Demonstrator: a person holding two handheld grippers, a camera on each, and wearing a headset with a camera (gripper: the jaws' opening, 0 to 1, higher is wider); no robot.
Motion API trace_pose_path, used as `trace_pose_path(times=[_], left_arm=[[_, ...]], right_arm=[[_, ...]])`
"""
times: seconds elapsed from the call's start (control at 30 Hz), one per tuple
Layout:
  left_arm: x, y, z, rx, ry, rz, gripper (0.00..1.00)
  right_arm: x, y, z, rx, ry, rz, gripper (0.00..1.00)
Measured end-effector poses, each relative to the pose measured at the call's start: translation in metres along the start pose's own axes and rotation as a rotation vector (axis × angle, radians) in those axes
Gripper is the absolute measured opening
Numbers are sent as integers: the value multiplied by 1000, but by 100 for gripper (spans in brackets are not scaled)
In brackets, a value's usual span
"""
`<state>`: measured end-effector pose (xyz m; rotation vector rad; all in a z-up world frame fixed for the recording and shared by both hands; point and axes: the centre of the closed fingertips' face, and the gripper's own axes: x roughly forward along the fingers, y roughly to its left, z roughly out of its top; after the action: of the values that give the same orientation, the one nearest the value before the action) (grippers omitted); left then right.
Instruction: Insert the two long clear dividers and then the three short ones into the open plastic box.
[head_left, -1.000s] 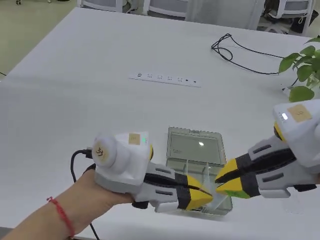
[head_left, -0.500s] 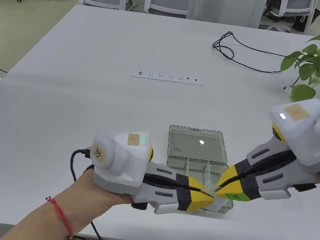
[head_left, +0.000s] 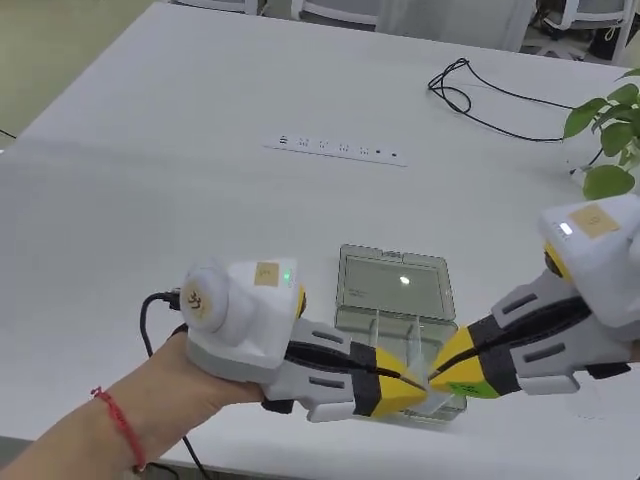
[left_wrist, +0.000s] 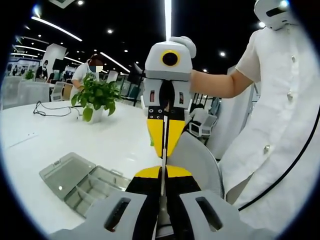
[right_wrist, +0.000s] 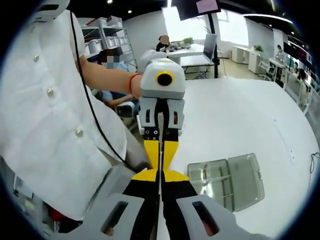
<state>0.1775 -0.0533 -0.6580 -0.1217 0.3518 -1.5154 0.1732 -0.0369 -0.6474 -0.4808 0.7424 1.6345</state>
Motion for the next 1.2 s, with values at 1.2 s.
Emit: trace_pose_path(times=[1.2], left_arm=[[-29,34,-20,-3,45,190,32]], right_arm=[[-12,-35,-10,9,24,-114,3]])
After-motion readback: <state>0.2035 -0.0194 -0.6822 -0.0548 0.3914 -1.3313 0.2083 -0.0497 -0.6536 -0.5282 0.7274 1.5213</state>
